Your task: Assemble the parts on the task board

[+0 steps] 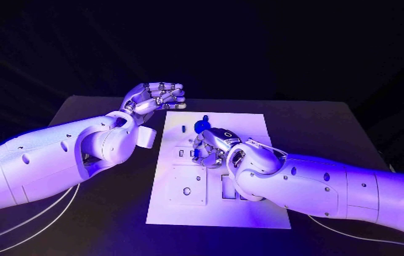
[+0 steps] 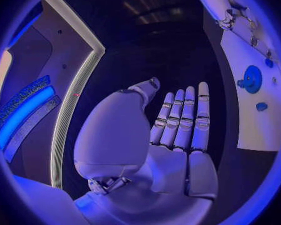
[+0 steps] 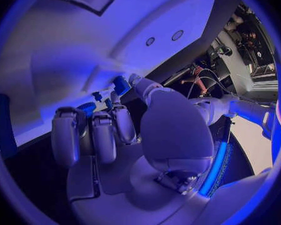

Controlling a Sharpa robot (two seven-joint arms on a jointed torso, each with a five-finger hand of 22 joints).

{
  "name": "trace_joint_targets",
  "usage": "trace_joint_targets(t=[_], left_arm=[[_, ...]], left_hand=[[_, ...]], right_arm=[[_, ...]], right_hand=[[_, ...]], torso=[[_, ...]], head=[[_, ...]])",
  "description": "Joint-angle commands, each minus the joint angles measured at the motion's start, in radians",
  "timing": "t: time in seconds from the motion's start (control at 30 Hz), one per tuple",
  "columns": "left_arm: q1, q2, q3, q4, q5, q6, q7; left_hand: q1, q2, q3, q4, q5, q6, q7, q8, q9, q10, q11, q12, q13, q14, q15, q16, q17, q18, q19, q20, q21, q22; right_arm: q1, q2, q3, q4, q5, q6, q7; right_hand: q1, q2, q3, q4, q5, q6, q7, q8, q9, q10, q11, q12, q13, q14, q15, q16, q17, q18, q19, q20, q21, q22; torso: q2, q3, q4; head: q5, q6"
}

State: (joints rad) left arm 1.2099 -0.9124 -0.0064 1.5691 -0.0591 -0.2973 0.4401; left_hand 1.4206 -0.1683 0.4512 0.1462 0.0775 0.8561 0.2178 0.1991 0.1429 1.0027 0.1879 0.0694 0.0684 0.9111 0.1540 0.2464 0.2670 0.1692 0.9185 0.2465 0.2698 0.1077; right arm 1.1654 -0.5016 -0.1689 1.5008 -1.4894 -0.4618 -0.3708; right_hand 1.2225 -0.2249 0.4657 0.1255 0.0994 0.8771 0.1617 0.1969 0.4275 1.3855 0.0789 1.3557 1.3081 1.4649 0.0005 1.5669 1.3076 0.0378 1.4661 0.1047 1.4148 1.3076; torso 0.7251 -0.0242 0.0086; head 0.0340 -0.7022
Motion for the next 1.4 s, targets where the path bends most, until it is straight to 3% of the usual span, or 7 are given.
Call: trace_joint_targets(t=[0.03,0.27,0.6,0.73,0.9,1.13,1.4], left_arm=[[0.001,0.0,0.001,0.001,0.003,0.016,0.004],[0.001,0.001,0.001,-0.003,0.001,0.011,-0.006],[0.001,0.012,0.0,-0.034,-0.095,-0.014,-0.151],[0.001,0.018,0.0,-0.055,-0.184,-0.008,-0.276],[0.005,0.029,0.0,-0.081,-0.372,0.118,-0.536],[0.041,0.088,0.0,-0.136,-0.63,0.35,-0.81],[0.057,0.163,-0.005,-0.184,-0.828,0.445,-0.918]], left_hand=[[-0.006,0.007,0.001,-0.006,-0.004,-0.006,0.024,0.003,0.001,-0.005,0.005,-0.004,-0.001,-0.009,0.0,-0.007,0.001,0.012,-0.004,0.005,0.007,0.0],[-0.006,0.007,0.001,-0.006,-0.004,-0.006,0.024,0.003,0.001,-0.005,0.005,-0.004,-0.001,-0.009,0.0,-0.007,0.001,0.012,-0.004,0.005,0.007,0.0],[-0.073,0.0,-0.034,0.033,-0.005,-0.015,0.018,0.011,0.006,0.055,-0.017,0.048,0.022,0.146,-0.046,0.147,0.097,0.015,0.135,-0.045,0.112,0.046],[-0.128,0.0,-0.069,0.099,-0.006,-0.028,-0.01,0.12,0.057,0.093,-0.053,0.214,0.121,0.245,-0.098,0.501,0.338,0.007,0.264,-0.109,0.326,0.167],[-0.156,0.021,-0.09,0.141,0.001,-0.099,-0.058,0.412,0.225,-0.014,-0.105,0.723,0.475,0.455,-0.139,1.08,0.916,-0.016,0.277,-0.141,0.79,0.585],[-0.256,0.044,-0.124,0.145,-0.001,-0.084,-0.098,0.539,0.287,0.08,-0.143,0.962,0.667,0.609,-0.173,1.256,1.18,-0.071,0.411,-0.165,1.058,0.96],[-0.316,0.056,-0.17,0.148,-0.003,-0.071,-0.117,0.588,0.325,0.144,-0.159,1.054,0.784,0.632,-0.187,1.284,1.23,-0.084,0.44,-0.179,1.108,1.038]], right_arm=[[-0.001,-0.002,0.0,0.007,-0.013,-0.003,0.014],[-0.001,-0.016,0.0,0.032,-0.013,-0.048,0.027],[0.032,-0.105,0.012,0.096,0.1,-0.203,0.19],[0.061,-0.161,0.017,0.117,0.245,-0.202,0.299],[0.101,-0.25,0.02,0.154,0.458,-0.171,0.357],[0.131,-0.339,0.021,0.177,0.57,-0.144,0.363],[0.142,-0.372,0.021,0.151,0.618,-0.119,0.347]], right_hand=[[0.005,-0.01,-0.034,0.011,-0.022,-0.019,0.005,-0.013,-0.005,-0.018,0.004,-0.019,0.047,0.106,0.009,0.004,0.263,0.004,0.008,0.009,-0.008,0.14],[0.122,0.037,-0.312,0.138,0.001,-0.031,0.015,-0.046,-0.035,-0.032,0.014,-0.031,0.022,0.106,0.018,0.004,0.263,0.006,0.008,0.017,-0.02,0.139],[0.174,0.043,-0.335,0.162,0.036,-0.034,0.017,-0.054,-0.044,-0.036,0.015,-0.033,0.016,0.104,0.019,0.001,0.257,0.009,0.0,0.017,-0.037,0.13],[0.214,0.06,-0.313,0.156,0.083,-0.033,0.018,-0.059,-0.049,-0.044,0.015,-0.038,0.01,0.098,0.019,-0.008,0.234,0.018,-0.02,0.018,-0.075,0.106],[0.231,0.067,-0.289,0.153,0.126,-0.027,0.017,-0.058,-0.052,-0.046,0.014,-0.038,0.009,0.097,0.018,-0.011,0.227,0.021,-0.027,0.017,-0.089,0.098],[0.229,0.067,-0.287,0.155,0.131,-0.023,0.017,-0.057,-0.051,-0.045,0.014,-0.036,0.01,0.097,0.017,-0.01,0.228,0.02,-0.025,0.017,-0.087,0.1],[0.228,0.067,-0.287,0.155,0.132,-0.022,0.016,-0.056,-0.051,-0.045,0.013,-0.037,0.009,0.097,0.017,-0.011,0.227,0.02,-0.026,0.017,-0.087,0.099]], torso=[[0.0,-0.0004,0.001],[-0.001,-0.0001,0.0014],[-0.011,0.0026,-0.0007],[-0.019,0.0054,-0.0008],[-0.03,0.0105,-0.0012],[-0.044,0.017,-0.004],[-0.051,0.0246,-0.0056]], head=[[0.0,0.0],[0.002,0.002],[0.005,0.007],[0.009,0.003],[0.015,-0.004],[0.025,-0.011],[0.031,-0.021]])
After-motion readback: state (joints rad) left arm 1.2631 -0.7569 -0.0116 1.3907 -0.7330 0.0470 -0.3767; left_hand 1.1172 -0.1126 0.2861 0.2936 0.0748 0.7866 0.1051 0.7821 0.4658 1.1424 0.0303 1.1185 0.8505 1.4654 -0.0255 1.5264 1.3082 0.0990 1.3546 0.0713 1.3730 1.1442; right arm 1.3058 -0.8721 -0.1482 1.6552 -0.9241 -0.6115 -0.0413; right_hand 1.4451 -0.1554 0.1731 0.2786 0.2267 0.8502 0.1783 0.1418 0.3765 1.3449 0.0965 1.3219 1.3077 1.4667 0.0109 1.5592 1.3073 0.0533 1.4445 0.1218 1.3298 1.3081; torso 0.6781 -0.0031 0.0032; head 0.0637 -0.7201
